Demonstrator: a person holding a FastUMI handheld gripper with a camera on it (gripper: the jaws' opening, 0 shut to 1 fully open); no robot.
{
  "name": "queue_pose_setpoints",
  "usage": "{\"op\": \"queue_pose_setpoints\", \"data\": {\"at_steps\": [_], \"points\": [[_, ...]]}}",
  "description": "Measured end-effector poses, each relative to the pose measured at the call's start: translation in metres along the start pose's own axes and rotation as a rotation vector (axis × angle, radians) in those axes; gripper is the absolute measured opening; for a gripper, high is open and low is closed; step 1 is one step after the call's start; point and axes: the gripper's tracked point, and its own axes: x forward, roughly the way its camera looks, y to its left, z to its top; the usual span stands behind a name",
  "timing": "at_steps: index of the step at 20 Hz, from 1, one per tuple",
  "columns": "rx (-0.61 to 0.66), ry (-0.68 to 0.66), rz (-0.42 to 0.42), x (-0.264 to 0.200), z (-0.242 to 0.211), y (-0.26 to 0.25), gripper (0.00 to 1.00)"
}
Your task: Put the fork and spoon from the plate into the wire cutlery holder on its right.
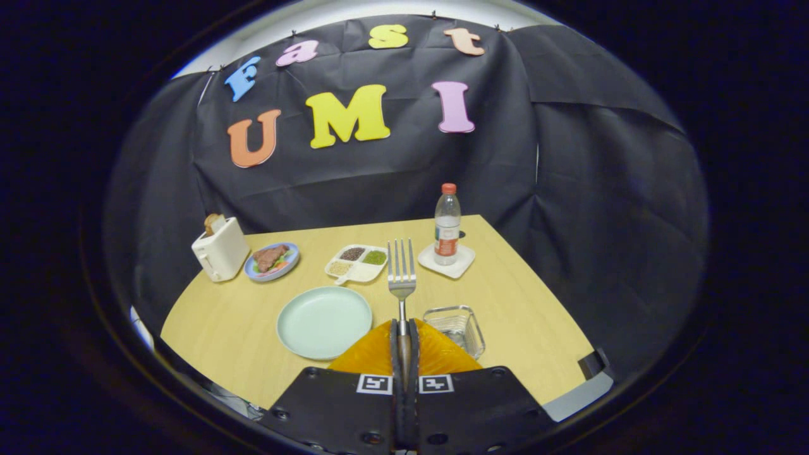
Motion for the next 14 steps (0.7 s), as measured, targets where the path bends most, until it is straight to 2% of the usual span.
{"op": "queue_pose_setpoints", "data": {"at_steps": [8,14], "points": [[0.028,0.078,-0.049,0.005,-0.021,-0.065,0.01],[0.044,0.165,-0.023,0.023,-0.052,-0.069,0.01]]}}
